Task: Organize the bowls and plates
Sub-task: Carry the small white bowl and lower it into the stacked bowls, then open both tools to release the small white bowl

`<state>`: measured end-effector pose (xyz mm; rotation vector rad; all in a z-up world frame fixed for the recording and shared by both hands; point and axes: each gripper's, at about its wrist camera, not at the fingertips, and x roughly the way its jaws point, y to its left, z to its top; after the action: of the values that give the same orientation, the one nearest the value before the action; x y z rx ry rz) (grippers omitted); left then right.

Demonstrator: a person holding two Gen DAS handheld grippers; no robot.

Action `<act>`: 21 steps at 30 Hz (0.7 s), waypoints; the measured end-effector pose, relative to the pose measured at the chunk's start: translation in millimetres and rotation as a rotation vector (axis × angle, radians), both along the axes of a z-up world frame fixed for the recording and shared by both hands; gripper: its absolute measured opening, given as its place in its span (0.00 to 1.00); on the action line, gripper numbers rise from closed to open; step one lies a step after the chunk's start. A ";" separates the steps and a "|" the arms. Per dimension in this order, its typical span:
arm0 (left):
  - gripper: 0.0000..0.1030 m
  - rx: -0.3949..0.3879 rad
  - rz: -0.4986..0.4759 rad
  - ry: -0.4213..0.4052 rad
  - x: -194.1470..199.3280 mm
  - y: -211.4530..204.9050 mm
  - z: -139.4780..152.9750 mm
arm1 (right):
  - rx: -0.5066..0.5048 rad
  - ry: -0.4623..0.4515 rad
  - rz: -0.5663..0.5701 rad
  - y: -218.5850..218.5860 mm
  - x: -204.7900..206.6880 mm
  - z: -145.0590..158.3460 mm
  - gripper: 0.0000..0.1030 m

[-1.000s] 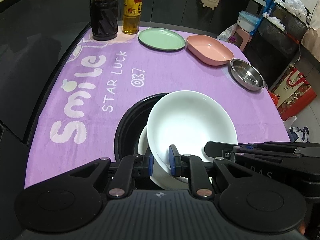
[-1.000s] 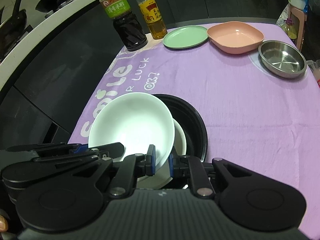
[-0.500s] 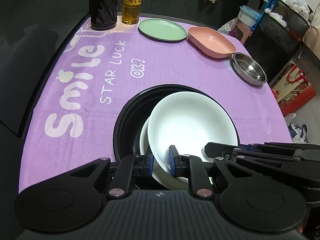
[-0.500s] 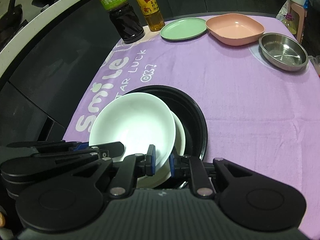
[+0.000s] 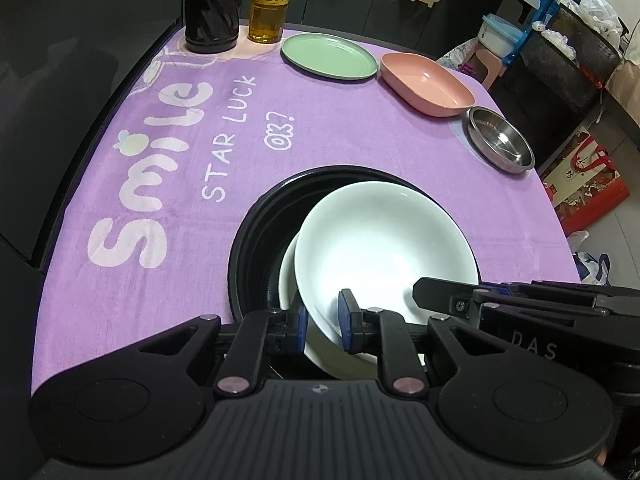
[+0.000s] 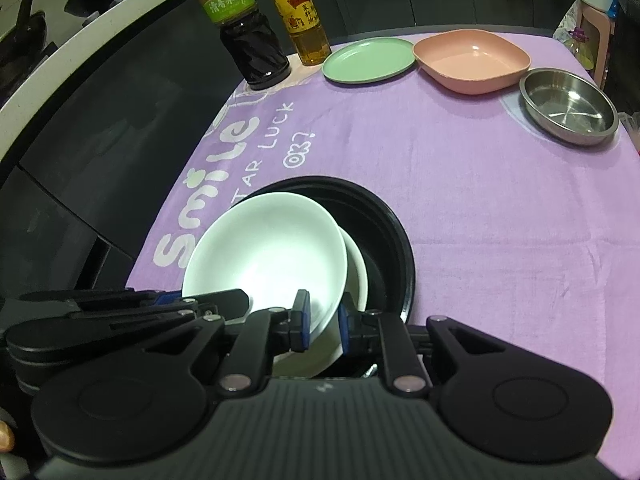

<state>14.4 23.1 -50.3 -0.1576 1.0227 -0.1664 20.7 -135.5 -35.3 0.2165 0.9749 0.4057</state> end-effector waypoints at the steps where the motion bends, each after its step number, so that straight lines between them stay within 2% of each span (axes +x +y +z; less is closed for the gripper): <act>1: 0.15 0.000 0.000 -0.001 0.0 0.1 -0.1 | -0.003 -0.001 0.001 0.2 -0.1 -0.3 0.15; 12: 0.16 0.003 0.002 -0.005 -2.1 -0.3 -0.2 | -0.048 -0.039 0.028 3.7 -6.6 6.5 0.16; 14: 0.16 0.025 0.010 -0.006 -2.4 -1.2 -0.9 | -0.050 -0.052 0.026 2.2 -7.6 8.5 0.17; 18: 0.14 0.040 0.024 -0.022 -4.6 -0.1 1.2 | -0.126 -0.139 -0.015 1.5 -14.3 17.6 0.27; 21: 0.14 0.046 0.010 -0.014 -5.1 -1.6 2.2 | -0.100 -0.133 -0.020 -4.4 -14.2 17.6 0.31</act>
<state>9.3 21.6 -48.1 -0.1193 1.0108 -0.1342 6.5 -139.9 -17.6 0.1072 0.8591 0.3472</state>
